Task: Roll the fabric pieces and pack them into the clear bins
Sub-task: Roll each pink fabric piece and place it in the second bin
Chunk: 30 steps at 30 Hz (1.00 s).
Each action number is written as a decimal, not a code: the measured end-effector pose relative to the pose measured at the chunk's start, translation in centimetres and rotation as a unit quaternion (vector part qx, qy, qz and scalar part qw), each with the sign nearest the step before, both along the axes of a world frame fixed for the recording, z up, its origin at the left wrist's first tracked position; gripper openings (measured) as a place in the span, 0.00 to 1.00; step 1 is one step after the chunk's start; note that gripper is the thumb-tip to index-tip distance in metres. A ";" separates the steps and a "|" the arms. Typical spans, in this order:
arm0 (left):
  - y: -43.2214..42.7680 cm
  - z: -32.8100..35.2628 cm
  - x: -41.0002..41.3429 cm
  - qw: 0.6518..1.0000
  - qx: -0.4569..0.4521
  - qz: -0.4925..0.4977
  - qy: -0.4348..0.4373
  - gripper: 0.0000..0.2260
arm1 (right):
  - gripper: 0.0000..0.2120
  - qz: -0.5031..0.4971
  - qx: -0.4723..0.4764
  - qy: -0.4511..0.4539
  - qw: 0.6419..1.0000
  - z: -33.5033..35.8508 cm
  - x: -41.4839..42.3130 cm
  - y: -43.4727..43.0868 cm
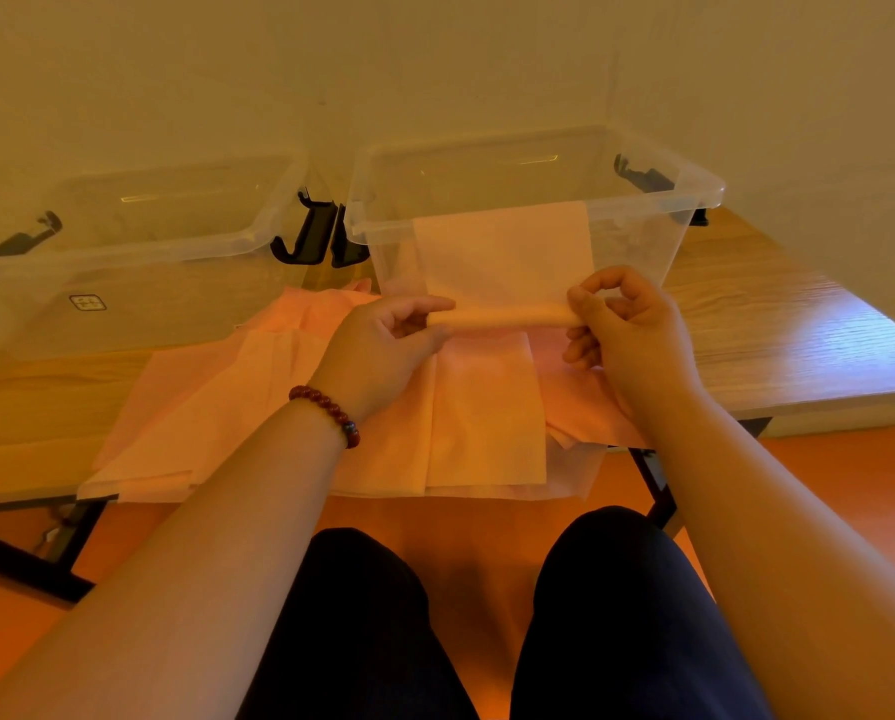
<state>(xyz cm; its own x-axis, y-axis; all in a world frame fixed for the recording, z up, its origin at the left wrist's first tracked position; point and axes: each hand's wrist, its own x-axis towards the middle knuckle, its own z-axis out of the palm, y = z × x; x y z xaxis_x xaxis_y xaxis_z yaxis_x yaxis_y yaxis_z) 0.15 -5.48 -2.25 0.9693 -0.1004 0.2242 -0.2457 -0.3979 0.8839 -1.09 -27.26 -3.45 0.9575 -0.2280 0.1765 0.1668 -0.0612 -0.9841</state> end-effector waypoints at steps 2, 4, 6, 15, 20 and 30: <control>-0.2 -0.3 0.0 0.998 -0.065 -0.005 0.013 0.09 | 0.05 -0.003 0.000 0.001 1.000 -0.1 0.0 0.1; -0.5 -0.7 -0.1 0.996 -0.085 0.002 0.017 0.09 | 0.05 0.004 0.016 0.001 1.000 0.0 0.0 0.1; -0.5 -1.0 -0.2 0.996 -0.082 0.012 0.017 0.08 | 0.05 0.027 0.038 0.006 0.999 0.2 -0.1 0.0; 0.0 -1.4 -0.1 0.985 -0.163 -0.013 0.054 0.09 | 0.02 0.026 0.036 0.026 0.999 0.3 -0.2 0.2; -0.2 -1.4 -0.1 0.984 -0.169 0.001 0.046 0.06 | 0.04 0.017 0.038 0.018 0.999 0.2 -0.1 0.0; -0.3 -1.4 -0.2 0.986 -0.157 0.023 0.039 0.03 | 0.05 0.041 0.002 -0.004 0.999 -0.1 -0.2 -0.2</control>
<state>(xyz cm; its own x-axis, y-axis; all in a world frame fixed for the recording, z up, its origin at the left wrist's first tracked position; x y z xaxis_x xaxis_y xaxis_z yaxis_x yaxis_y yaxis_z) -0.09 -5.80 -3.67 0.9867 0.0067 0.1622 -0.1605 -0.1096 0.9809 -1.28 -27.42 -3.55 0.9717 -0.1492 0.1832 0.1788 -0.0424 -0.9830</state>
